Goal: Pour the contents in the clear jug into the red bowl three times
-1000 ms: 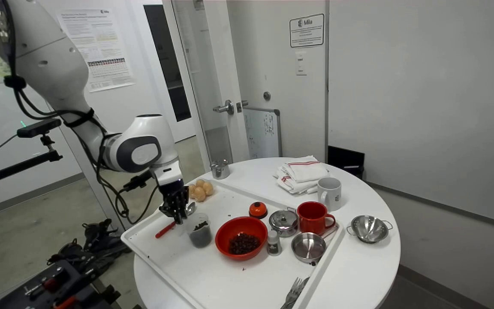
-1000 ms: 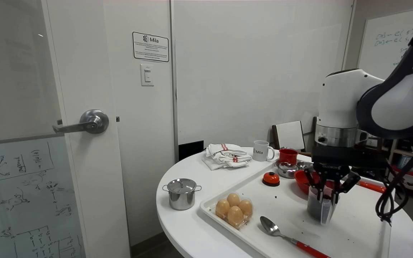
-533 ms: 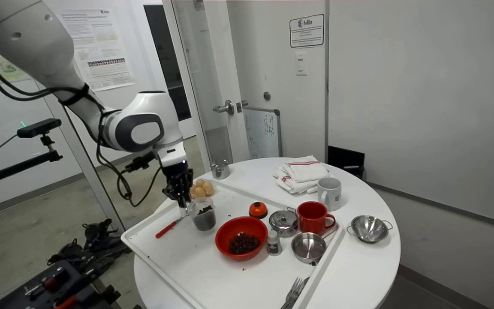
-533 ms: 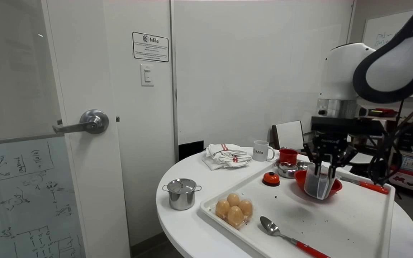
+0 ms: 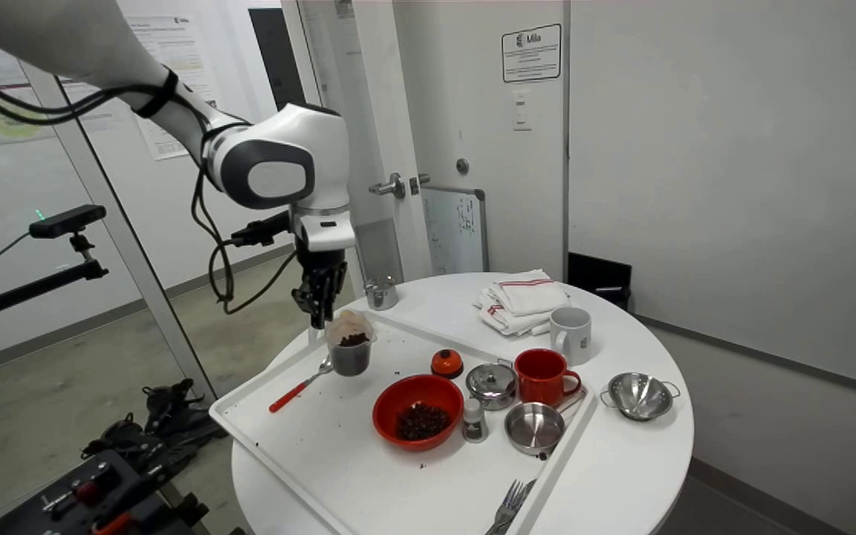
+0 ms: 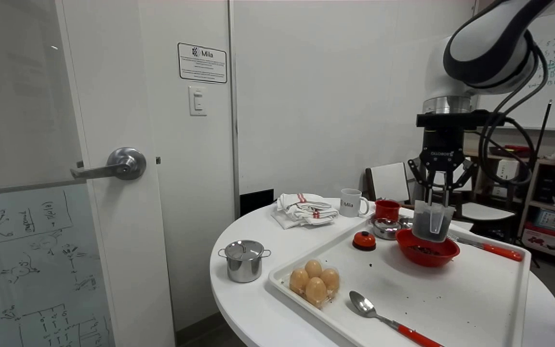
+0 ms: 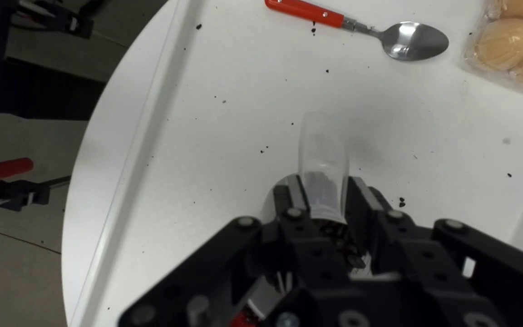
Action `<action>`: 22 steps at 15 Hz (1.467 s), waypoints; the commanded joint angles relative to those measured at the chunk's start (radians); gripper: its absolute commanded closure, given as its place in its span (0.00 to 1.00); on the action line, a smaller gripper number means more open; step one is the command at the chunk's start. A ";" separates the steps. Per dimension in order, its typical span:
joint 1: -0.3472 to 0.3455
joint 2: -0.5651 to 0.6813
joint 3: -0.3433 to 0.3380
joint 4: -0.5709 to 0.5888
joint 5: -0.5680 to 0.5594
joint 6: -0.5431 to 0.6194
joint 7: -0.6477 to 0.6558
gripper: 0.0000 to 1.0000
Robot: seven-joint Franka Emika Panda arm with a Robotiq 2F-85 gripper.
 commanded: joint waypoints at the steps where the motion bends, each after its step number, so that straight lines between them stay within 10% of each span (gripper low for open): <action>1: -0.024 0.004 0.006 0.023 0.011 -0.040 -0.009 0.89; 2: -0.033 0.006 0.003 0.033 0.011 -0.052 -0.012 0.73; 5: -0.031 0.007 0.006 0.027 0.011 -0.050 -0.011 0.73; 6: -0.025 0.007 0.010 0.017 0.010 -0.044 0.003 0.89; 16: -0.121 0.186 -0.036 0.178 0.195 -0.142 0.223 0.90; 22: -0.221 0.267 -0.018 0.307 0.437 -0.375 0.072 0.90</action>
